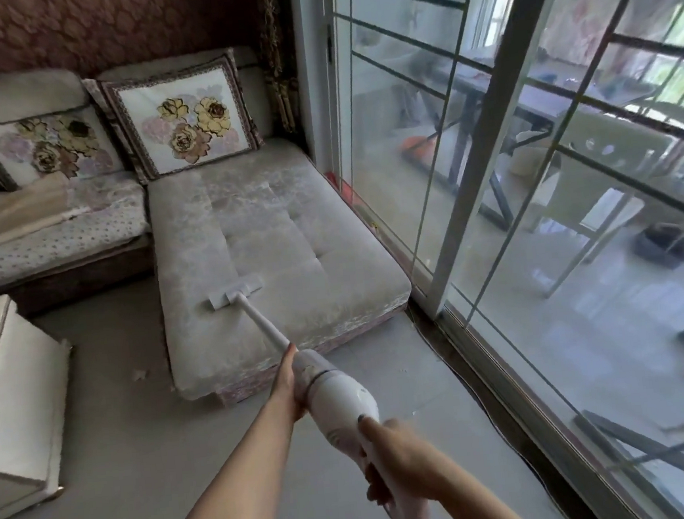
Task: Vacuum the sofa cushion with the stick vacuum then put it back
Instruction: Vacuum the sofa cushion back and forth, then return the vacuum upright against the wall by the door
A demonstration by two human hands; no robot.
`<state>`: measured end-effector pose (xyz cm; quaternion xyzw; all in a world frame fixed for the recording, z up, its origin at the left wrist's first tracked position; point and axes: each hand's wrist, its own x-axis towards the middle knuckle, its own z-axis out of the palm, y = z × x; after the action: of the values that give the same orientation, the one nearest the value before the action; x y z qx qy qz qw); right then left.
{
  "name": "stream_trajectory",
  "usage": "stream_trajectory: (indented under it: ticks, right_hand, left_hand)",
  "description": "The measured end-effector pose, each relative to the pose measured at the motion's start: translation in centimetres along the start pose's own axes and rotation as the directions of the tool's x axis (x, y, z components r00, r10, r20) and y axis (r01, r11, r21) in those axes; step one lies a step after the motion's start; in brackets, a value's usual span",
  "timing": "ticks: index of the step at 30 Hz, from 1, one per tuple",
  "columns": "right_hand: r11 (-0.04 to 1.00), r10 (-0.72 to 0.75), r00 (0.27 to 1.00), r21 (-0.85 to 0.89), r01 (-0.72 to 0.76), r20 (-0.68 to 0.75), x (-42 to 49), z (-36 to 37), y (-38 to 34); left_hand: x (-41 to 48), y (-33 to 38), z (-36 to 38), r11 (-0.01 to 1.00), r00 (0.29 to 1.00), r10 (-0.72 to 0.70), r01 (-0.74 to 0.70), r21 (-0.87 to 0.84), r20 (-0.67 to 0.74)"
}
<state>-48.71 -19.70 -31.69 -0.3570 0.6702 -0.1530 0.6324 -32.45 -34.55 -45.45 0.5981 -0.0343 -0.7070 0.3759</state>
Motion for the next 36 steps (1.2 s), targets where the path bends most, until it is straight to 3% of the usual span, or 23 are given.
stream_trajectory:
  ticks: [6, 11, 16, 25, 36]
  right_hand:
    - [0.947, -0.132, 0.986, -0.305, 0.096, -0.099, -0.5, -0.6, -1.3]
    - [0.817, -0.206, 0.944, -0.576, 0.022, -0.256, 0.4, -0.3, -1.3]
    - [0.818, -0.237, 0.927, -0.574, 0.03, -0.289, 1.1, -0.7, -1.4]
    - [0.81, -0.29, 0.92, -0.579, 0.09, -0.263, -0.9, -4.4, -4.2]
    - [0.675, -0.365, 0.912, -0.728, 0.118, -0.19, -3.8, -11.7, -8.2]
  left_hand:
    - [0.5, 0.8, 1.1, 0.998, 1.0, 0.0, -0.002, 0.058, 0.022]
    - [0.1, 1.5, 2.0, 0.999, 1.0, -0.007, 0.006, 0.035, 0.029]
    - [0.0, 2.1, 2.7, 1.0, 0.996, -0.01, 0.008, 0.018, 0.092]
    - [-2.7, 3.5, 5.4, 0.998, 0.996, 0.055, -0.055, -0.005, 0.069]
    - [-5.9, 3.9, 9.9, 0.995, 0.991, 0.087, -0.081, -0.062, 0.106]
